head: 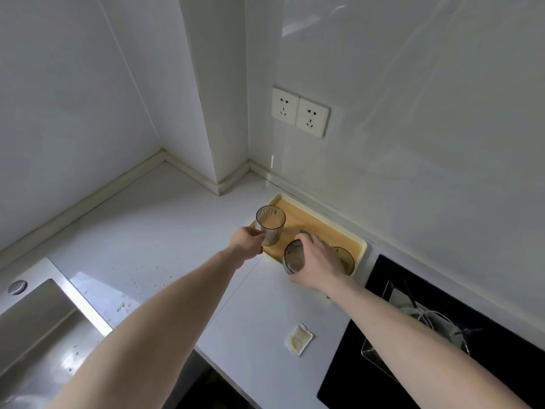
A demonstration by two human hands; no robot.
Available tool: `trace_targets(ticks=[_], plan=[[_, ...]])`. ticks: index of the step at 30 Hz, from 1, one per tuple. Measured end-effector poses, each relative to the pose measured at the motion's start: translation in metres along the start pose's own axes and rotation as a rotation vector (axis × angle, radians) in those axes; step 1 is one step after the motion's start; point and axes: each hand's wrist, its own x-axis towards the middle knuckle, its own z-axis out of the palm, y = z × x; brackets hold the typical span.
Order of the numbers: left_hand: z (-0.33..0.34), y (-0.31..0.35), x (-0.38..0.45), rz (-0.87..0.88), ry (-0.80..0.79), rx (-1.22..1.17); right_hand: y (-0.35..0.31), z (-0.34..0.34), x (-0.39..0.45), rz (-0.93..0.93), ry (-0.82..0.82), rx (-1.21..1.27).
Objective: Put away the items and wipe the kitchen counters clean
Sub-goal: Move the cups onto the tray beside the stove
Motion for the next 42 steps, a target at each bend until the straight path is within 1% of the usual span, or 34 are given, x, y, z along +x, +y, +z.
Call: trace_targets(ticks=[4,10,16,24,27,31,33,37,38,40,42], plan=[[0.005,-0.002,0.003,-0.019,-0.009,0.013,0.007,-0.005,0.022,0.033,-0.034,-0.133],[0.007,-0.006,0.006,-0.039,-0.014,0.031,0.009,0.002,0.039,0.073,-0.109,-0.217],[0.008,-0.012,0.007,-0.057,-0.010,0.042,0.009,0.013,0.046,0.117,-0.161,-0.198],[0.011,-0.014,0.003,-0.062,-0.043,0.098,0.010,0.019,0.049,0.138,-0.164,-0.207],[0.010,-0.014,-0.002,-0.074,-0.052,0.083,0.009,0.023,0.048,0.134,-0.145,-0.213],[0.001,-0.017,-0.013,-0.072,-0.056,0.063,0.006,0.026,0.047,0.133,-0.109,-0.152],[-0.005,-0.016,-0.022,-0.065,-0.062,0.052,0.005,0.025,0.041,0.110,-0.064,-0.099],[-0.021,-0.017,-0.056,0.014,-0.050,0.069,0.001,0.023,0.007,-0.038,0.157,0.104],[-0.026,-0.018,-0.071,0.048,-0.045,0.085,0.000,0.024,-0.004,-0.081,0.185,0.149],[-0.038,-0.028,-0.103,0.091,-0.032,0.135,0.000,0.029,-0.024,-0.140,0.155,0.199],[-0.048,-0.042,-0.135,0.117,-0.024,0.179,0.003,0.041,-0.041,-0.128,0.055,0.206]])
